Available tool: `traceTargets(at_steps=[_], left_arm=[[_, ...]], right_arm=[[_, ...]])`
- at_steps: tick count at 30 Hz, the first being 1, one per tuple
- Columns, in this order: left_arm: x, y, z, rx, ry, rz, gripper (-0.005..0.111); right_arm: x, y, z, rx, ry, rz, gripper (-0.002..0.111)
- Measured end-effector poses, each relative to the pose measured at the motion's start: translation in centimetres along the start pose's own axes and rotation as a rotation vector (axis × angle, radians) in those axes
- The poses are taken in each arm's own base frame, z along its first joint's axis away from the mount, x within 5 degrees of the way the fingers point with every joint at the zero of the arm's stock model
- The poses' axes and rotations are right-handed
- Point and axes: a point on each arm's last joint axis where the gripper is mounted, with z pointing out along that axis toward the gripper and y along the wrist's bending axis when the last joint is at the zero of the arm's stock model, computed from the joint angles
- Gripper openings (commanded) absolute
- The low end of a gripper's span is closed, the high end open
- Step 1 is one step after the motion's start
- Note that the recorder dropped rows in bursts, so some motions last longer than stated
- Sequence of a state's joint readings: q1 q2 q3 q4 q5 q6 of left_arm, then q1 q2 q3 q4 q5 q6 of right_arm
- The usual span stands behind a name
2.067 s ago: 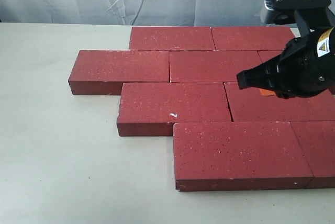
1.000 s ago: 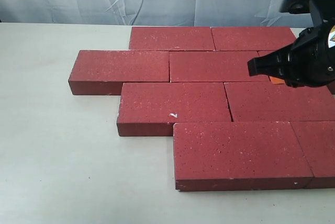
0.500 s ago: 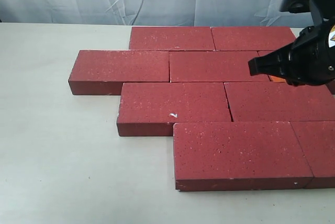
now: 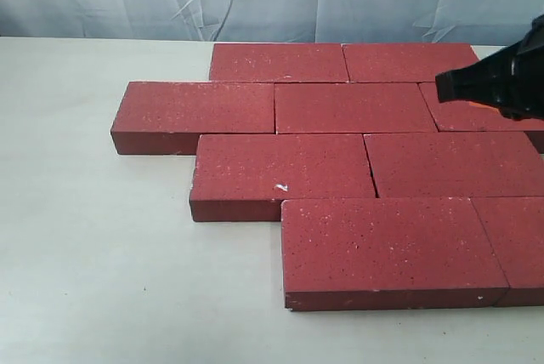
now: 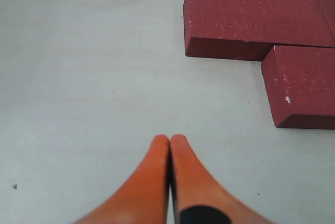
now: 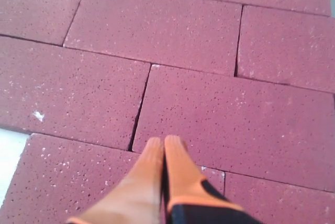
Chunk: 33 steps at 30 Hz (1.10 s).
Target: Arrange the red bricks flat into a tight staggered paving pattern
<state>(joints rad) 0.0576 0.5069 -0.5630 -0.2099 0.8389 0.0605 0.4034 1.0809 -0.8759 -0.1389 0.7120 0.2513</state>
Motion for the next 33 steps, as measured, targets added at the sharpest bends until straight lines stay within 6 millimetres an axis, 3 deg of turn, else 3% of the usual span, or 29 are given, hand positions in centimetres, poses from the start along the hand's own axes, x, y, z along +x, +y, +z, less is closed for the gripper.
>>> traceTargets(at_steps=[12,17,27,33], left_arm=[[0.0,0.0,0.0,0.0,0.0,0.0,0.0],[0.0,0.0,0.0,0.0,0.0,0.0,0.0],[0.0,0.0,0.0,0.0,0.0,0.0,0.0],[0.0,0.0,0.0,0.0,0.0,0.0,0.0]], right_arm=[[0.8,-3.6,-4.5,0.092,-0.148,0.153,-0.001],[4.2,-4.5,-4.8,0.13,-0.168,0.196,-0.001],[13.4,-4.7,-3.5,0.156,-0.256,0.223,-0.001],[16.1,-4.6,-3.8,0.167,-0.377,0.23,-0.001]])
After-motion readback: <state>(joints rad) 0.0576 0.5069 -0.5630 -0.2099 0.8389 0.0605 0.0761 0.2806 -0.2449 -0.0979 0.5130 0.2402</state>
